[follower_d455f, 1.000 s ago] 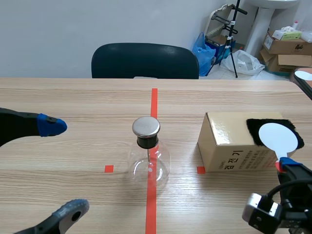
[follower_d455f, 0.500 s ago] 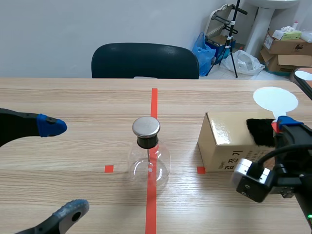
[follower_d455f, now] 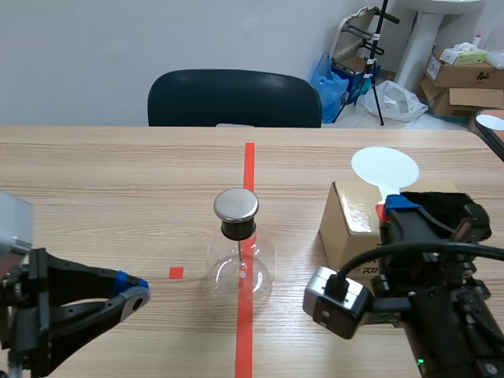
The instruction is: Do the electroscope experiment
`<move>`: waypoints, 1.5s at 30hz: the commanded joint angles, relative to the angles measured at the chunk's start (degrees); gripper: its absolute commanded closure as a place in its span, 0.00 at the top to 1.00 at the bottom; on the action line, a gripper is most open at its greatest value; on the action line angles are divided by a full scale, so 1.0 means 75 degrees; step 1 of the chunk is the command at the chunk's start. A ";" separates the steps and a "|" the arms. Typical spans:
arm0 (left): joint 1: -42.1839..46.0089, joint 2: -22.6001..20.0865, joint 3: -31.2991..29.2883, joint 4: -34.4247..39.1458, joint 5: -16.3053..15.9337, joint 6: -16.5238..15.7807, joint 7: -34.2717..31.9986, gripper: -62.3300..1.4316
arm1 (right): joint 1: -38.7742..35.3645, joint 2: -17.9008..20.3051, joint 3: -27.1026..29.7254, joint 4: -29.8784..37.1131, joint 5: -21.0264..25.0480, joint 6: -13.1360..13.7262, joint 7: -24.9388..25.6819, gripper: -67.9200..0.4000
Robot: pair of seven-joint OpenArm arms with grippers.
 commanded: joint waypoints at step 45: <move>-0.3759 0.1291 0.2538 -0.4843 0.1786 0.1008 -0.2719 0.07 | 0.0597 0.0289 -0.2069 0.0023 -0.0009 0.0463 -0.1227 0.02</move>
